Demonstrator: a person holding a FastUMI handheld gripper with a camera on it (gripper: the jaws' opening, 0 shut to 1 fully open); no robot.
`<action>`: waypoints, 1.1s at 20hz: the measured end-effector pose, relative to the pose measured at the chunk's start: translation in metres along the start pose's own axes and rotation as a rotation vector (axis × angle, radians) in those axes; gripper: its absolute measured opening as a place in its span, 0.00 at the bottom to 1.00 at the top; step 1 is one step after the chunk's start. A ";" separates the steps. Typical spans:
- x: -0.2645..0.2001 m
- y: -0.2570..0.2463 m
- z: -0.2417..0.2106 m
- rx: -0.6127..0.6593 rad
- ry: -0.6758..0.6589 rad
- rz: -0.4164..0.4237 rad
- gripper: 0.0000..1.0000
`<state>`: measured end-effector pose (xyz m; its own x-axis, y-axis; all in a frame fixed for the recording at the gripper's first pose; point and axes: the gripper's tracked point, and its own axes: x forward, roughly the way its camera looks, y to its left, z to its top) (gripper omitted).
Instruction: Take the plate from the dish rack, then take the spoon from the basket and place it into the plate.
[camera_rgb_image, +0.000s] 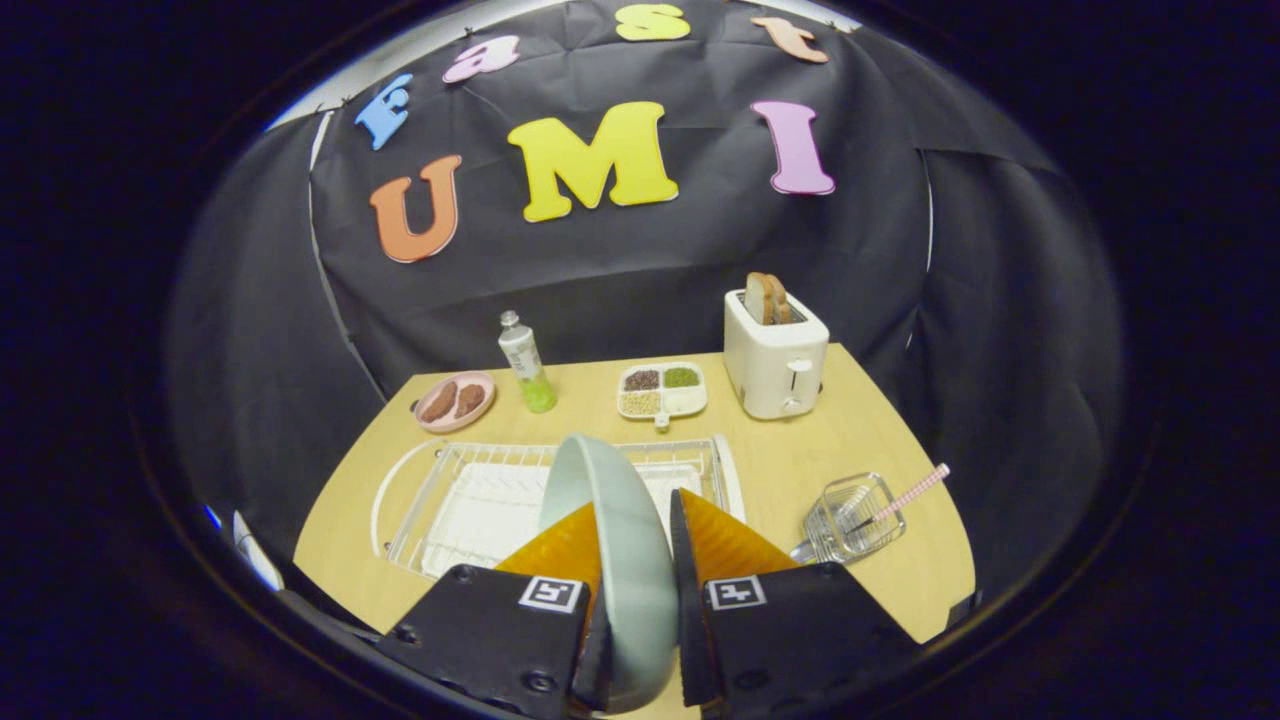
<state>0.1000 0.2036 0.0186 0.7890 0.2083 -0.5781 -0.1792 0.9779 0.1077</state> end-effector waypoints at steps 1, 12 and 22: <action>-0.004 -0.003 -0.012 0.017 0.001 0.012 0.32; -0.028 -0.027 -0.118 0.109 0.052 0.074 0.32; -0.003 -0.037 -0.175 0.258 0.085 0.113 0.32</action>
<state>0.0012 0.1631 -0.1253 0.7181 0.3250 -0.6154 -0.0993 0.9231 0.3716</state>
